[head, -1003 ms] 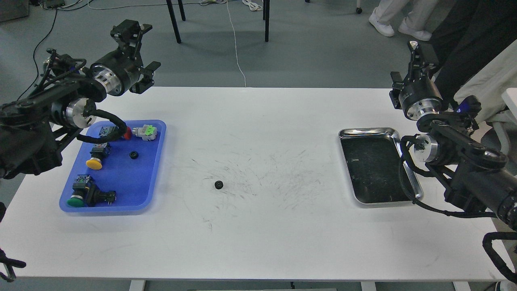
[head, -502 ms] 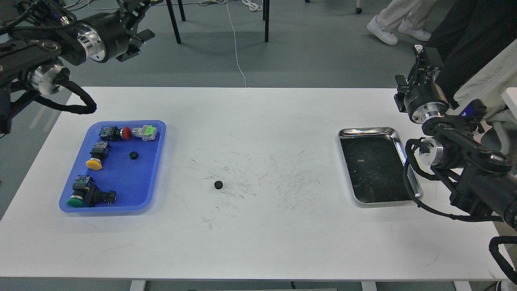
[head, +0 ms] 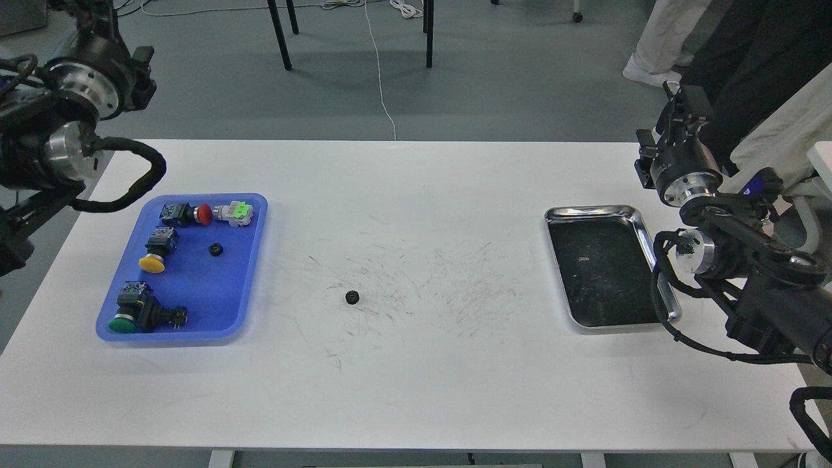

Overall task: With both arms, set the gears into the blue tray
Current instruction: 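Swing the left gripper over the blue tray toward the black gear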

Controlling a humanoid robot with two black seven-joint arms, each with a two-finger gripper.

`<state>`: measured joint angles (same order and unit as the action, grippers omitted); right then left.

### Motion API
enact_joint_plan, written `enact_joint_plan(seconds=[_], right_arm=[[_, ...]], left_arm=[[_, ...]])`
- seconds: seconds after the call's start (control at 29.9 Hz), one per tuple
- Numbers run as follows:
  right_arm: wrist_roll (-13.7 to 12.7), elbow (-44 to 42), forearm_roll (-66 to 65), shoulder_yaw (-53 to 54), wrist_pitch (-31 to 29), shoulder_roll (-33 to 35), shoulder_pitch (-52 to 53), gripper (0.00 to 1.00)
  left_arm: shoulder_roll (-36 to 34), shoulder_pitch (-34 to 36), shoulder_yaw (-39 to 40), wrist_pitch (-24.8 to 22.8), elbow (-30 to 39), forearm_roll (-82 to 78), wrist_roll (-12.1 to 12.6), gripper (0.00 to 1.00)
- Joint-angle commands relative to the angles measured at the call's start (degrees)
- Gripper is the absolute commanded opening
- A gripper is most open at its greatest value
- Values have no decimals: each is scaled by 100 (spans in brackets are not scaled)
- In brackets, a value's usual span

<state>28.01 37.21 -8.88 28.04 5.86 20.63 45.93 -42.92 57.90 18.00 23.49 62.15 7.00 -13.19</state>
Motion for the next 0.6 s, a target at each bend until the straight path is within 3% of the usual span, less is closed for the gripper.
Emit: enact_joint_plan(seconds=[0.0, 0.07, 0.27, 0.47, 0.57], right_arm=[[-1, -3, 0, 0, -6, -7, -57, 94], [-1, -3, 0, 0, -6, -7, -75, 94], [-1, -3, 0, 0, 3, 2, -84, 94], [-1, -3, 0, 9, -6, 2, -93, 94], [-1, -3, 0, 0, -6, 2, -93, 94]], left_arm=[[-128, -358, 475, 451, 384, 170, 1, 95], [-111, -665, 661, 451, 736, 197, -8, 95], [240, -930, 741, 451, 676, 100, -140, 96], [223, -501, -611, 451, 746, -601, -61, 97], [144, -97, -1375, 78, 861, -945, -52, 97]])
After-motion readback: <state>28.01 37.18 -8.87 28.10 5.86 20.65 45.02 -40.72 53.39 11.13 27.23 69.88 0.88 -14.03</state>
